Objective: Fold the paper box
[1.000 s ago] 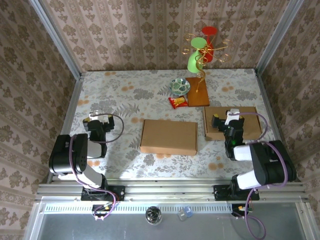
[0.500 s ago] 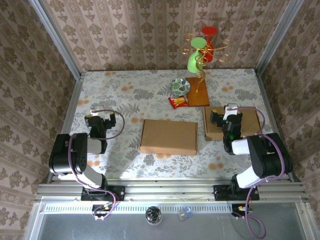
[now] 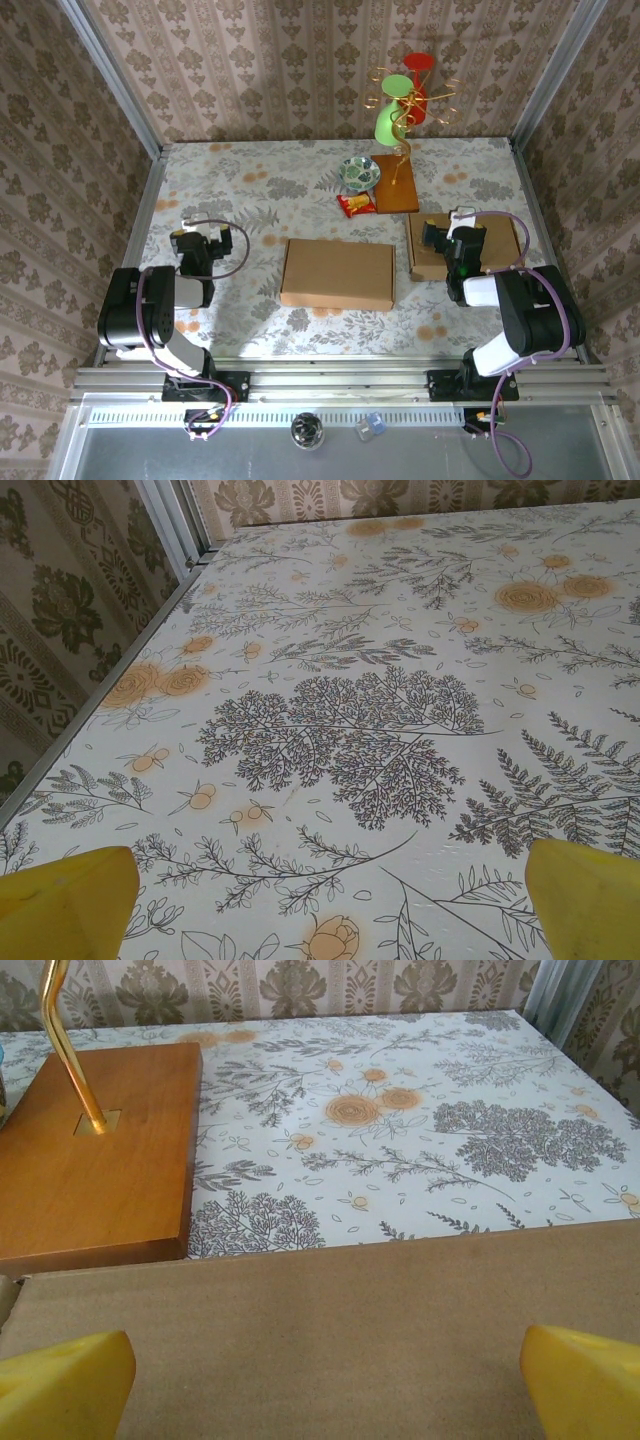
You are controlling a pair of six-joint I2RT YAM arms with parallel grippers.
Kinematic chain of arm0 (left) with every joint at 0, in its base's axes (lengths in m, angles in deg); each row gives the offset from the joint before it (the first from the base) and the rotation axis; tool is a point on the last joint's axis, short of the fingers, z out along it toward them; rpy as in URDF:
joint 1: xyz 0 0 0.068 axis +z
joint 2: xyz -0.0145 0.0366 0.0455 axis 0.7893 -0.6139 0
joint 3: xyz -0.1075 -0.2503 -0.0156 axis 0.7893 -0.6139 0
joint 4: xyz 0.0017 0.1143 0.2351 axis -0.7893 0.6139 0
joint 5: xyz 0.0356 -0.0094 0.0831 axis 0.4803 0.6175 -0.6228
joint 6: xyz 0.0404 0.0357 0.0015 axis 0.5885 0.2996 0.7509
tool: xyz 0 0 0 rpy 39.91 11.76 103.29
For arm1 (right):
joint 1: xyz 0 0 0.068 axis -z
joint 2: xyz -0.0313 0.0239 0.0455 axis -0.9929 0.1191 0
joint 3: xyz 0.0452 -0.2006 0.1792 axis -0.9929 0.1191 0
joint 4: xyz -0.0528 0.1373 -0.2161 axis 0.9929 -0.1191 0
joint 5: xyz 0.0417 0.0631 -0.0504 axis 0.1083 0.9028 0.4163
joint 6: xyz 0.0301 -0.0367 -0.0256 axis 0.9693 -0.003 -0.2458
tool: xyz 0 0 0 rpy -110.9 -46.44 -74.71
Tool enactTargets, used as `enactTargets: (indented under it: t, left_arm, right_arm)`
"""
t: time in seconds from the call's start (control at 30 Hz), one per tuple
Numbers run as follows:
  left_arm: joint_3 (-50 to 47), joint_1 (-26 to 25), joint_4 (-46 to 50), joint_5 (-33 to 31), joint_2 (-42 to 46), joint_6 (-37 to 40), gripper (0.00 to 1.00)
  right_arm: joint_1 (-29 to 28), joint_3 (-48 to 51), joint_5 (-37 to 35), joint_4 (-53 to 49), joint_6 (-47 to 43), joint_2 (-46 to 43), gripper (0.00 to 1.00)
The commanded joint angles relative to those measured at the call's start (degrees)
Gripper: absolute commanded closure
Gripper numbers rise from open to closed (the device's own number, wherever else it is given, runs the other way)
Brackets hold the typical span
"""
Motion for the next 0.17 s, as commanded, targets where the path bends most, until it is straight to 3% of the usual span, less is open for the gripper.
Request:
enactTargets:
  t: [0.0, 0.13]
  left_arm:
    - [1.09, -0.33, 0.20, 0.65, 0.68, 0.79, 0.00]
    - [1.12, -0.33, 0.20, 0.68, 0.60, 0.79, 0.00]
  right_arm:
    - [-0.16, -1.34, -1.98, -0.16, 0.68, 0.19, 0.00]
    - [-0.16, -1.18, -2.00, 0.15, 0.64, 0.19, 0.00]
